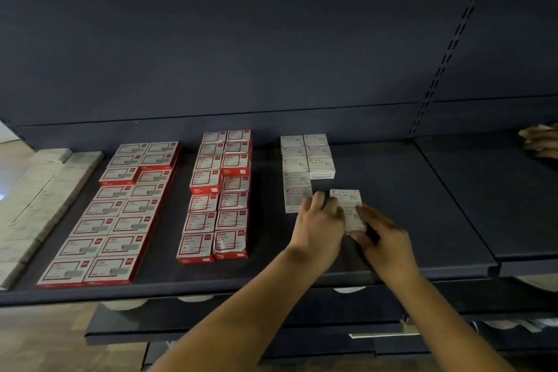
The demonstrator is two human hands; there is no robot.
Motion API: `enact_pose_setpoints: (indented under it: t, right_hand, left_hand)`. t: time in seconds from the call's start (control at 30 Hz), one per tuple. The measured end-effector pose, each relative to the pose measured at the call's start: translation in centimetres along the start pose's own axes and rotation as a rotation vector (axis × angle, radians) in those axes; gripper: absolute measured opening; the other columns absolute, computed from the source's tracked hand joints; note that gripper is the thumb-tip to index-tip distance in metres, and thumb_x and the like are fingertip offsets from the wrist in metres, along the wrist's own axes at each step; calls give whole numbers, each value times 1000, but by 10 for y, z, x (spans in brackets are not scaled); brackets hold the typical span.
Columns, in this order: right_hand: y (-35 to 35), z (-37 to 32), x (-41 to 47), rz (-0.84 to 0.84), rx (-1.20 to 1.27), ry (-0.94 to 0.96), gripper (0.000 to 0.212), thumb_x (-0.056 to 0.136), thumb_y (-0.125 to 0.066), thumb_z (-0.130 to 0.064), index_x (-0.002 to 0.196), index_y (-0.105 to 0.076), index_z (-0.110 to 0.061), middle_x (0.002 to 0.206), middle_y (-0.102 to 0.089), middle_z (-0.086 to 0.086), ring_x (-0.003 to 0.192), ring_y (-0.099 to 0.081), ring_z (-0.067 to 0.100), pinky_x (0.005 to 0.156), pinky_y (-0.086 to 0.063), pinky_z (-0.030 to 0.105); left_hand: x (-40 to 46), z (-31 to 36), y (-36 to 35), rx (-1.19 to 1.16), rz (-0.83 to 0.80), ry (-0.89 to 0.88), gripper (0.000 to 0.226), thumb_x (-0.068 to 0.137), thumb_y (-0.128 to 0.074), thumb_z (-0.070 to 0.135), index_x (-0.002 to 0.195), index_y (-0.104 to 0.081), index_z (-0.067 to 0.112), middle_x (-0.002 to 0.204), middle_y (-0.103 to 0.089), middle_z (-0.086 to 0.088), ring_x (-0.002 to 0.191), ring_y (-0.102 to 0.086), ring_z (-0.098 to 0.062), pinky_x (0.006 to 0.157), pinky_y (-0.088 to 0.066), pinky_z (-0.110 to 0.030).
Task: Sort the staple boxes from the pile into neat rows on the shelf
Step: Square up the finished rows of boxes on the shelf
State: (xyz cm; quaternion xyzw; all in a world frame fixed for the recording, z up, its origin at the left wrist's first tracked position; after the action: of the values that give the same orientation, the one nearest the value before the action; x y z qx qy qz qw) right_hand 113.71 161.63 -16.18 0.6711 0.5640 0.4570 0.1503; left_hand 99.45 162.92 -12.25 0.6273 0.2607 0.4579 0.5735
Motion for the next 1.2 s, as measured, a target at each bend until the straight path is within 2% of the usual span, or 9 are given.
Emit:
enact_pose_setpoints:
  t: [0.03,0.1,0.2,0.27,0.43,0.7,0.97,1.07,1.2]
  right_hand:
    - [-3,3,5,-7,-5,8,54,53,-84,10,104,-67,6,106,-67,22,86,-69,36,76,-52,37]
    - [-7,4,15,-22,-14,23,54,53,-84,10,104,-67,7,105,-67,22,87,-69,35,80,-49,25]
    - [-8,-1,27,-30,29,13,51,57,-81,11,106,-65,9,106,-66,24,91,-67,36,92,-32,13]
    - [-11,-4,34,-35,52,14,50,60,-79,12,108,-64,10,109,-65,24,95,-66,35,97,-27,12]
    - [-26,-6,49,-96,101,17,47,67,-76,8,112,-61,10,119,-60,23,105,-62,32,97,-36,18]
    - [-29,-7,50,-119,107,-11,47,66,-78,8,110,-62,9,118,-59,25,105,-62,34,97,-42,42]
    - [-23,-14,49,-185,72,-16,47,73,-73,7,117,-58,10,125,-55,24,112,-58,33,100,-30,16]
    - [-11,-26,55,-216,151,-53,42,80,-69,-3,121,-58,5,122,-60,10,108,-60,21,87,-32,-2]
    - [-4,-39,78,-205,371,-329,39,92,-57,-17,128,-51,-3,112,-56,-3,108,-54,12,75,-32,-5]
  left_hand:
    - [4,-5,3,27,17,0,33,48,-84,33,74,-74,15,87,-64,-1,91,-54,-24,79,-51,-33]
    - [10,-15,7,51,-6,-13,39,69,-76,35,102,-70,14,118,-56,-10,119,-41,-33,100,-40,-48]
    - [13,-37,11,-36,-239,143,76,85,-61,42,147,-21,24,155,-7,-15,142,-4,-39,114,-14,-54]
    - [12,-50,8,-90,-312,222,87,86,-61,44,150,-4,28,156,5,-14,143,-2,-36,114,-19,-49]
    - [10,-64,5,-173,-280,220,63,94,-52,33,147,-23,16,157,-5,-10,138,-30,-24,106,-35,-34]
    - [10,-64,5,-253,-231,252,58,95,-52,29,145,-29,12,156,-13,-9,138,-30,-22,109,-33,-32]
    - [8,-64,2,-302,-218,253,58,96,-50,30,146,-27,10,157,-10,-11,143,-17,-23,111,-29,-34]
    - [9,-66,4,-375,-189,250,68,92,-53,38,148,-22,14,157,-9,-12,144,-10,-27,114,-25,-39]
    - [23,-77,4,-575,-204,442,95,82,-59,55,151,-5,17,158,1,-6,145,1,-25,115,-13,-41]
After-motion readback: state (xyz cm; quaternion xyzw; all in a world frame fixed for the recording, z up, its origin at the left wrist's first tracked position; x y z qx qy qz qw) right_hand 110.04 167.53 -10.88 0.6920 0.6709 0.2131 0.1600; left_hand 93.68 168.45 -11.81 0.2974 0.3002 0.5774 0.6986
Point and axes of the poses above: each hand's wrist, its own x-axis towards the middle knuckle, its own y-axis out of the back of the hand, z = x × y, the point moved 1 cm from there along x, towards the middle knuckle
